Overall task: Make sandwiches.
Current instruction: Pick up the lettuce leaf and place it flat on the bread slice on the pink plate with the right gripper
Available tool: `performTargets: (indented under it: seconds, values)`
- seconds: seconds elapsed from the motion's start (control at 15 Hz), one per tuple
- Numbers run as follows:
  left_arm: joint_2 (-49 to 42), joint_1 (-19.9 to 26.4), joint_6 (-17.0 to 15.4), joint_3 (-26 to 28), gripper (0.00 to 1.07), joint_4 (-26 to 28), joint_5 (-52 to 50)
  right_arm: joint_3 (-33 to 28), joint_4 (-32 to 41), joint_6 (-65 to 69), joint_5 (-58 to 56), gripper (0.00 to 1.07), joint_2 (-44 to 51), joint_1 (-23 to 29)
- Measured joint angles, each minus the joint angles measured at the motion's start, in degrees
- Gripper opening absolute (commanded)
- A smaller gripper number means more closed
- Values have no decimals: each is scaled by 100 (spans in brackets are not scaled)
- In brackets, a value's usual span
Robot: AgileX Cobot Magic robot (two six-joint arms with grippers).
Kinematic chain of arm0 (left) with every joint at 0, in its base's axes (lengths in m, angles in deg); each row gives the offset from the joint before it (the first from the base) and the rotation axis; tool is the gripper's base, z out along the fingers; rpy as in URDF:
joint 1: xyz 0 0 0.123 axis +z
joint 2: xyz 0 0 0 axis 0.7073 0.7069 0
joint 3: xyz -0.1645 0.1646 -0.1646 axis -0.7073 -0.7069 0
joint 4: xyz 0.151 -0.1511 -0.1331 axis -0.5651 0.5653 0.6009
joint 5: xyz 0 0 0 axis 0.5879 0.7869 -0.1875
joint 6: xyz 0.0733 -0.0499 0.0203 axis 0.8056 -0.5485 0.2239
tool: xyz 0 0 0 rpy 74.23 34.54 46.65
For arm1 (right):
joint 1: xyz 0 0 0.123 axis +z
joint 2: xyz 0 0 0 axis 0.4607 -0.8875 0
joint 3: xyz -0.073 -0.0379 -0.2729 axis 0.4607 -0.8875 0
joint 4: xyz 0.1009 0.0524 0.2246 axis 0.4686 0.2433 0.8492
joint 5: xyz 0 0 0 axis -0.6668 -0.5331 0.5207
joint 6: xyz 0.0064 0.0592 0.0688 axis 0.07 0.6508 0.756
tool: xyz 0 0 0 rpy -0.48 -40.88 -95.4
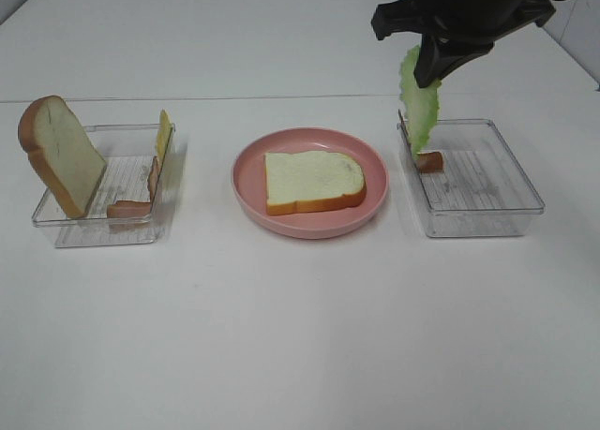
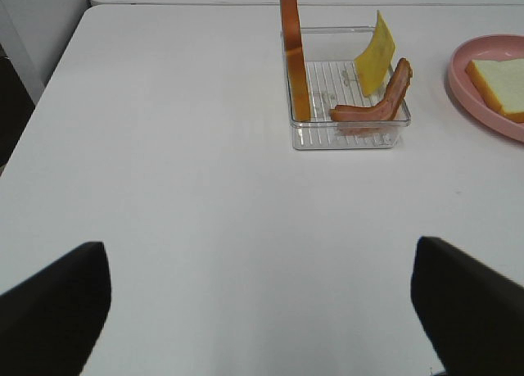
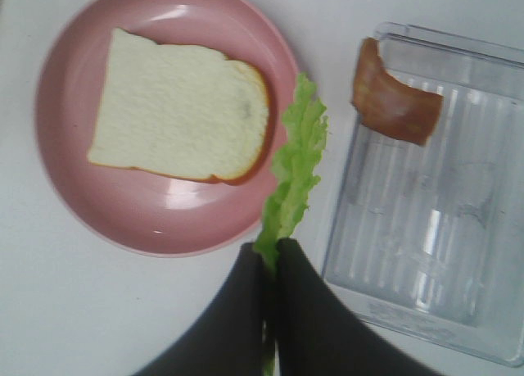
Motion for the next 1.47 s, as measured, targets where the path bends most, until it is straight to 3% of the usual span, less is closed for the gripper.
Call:
performTargets:
  seconds: [0.33,0.53,1.0,1.47]
  values:
    - [0,0,0,0,91,0,0,0,206,34,688,0,-504,911]
    - [0,0,0,0,91,0,0,0,888,17,1576,0,-768,1272]
    - [0,0,0,0,91,0,0,0,1301,-34,2418,0,-1335,1289]
    - [0,0,0,0,91,0,0,0,963,-109,2693,0,-1633,1169]
